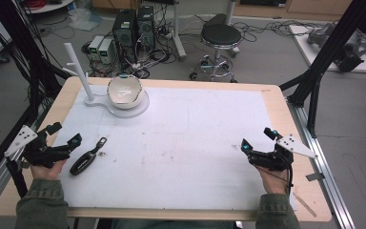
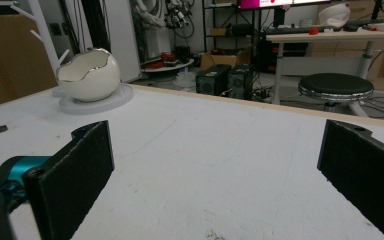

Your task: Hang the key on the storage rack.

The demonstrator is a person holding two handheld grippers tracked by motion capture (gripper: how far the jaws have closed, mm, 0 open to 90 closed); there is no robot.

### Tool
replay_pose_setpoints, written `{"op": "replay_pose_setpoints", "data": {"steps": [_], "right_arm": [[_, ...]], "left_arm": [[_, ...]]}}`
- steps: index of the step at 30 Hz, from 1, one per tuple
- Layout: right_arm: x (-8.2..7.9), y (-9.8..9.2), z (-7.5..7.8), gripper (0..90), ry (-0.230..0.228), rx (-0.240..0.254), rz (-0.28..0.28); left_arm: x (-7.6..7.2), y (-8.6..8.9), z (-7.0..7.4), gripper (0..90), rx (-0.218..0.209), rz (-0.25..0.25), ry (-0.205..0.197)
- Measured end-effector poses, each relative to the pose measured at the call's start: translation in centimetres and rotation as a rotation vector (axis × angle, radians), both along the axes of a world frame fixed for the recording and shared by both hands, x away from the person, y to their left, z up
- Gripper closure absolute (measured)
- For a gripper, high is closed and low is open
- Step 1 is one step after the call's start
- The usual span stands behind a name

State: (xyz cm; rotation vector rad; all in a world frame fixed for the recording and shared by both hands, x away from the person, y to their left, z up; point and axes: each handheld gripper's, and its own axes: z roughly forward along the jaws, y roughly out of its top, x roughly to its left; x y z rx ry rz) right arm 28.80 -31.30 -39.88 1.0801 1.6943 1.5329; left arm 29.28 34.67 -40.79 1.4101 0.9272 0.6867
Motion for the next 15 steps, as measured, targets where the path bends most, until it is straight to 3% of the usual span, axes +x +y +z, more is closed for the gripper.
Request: {"op": "replay_pose_setpoints", "data": {"steps": [15], "right_arm": [[-0.14,0.63,-0.05,0.7,0.005,-0.028,0.018]], "left_arm": [[0.03,0.11,-0.08,1.7,0.013,0.009,0.013]]}}
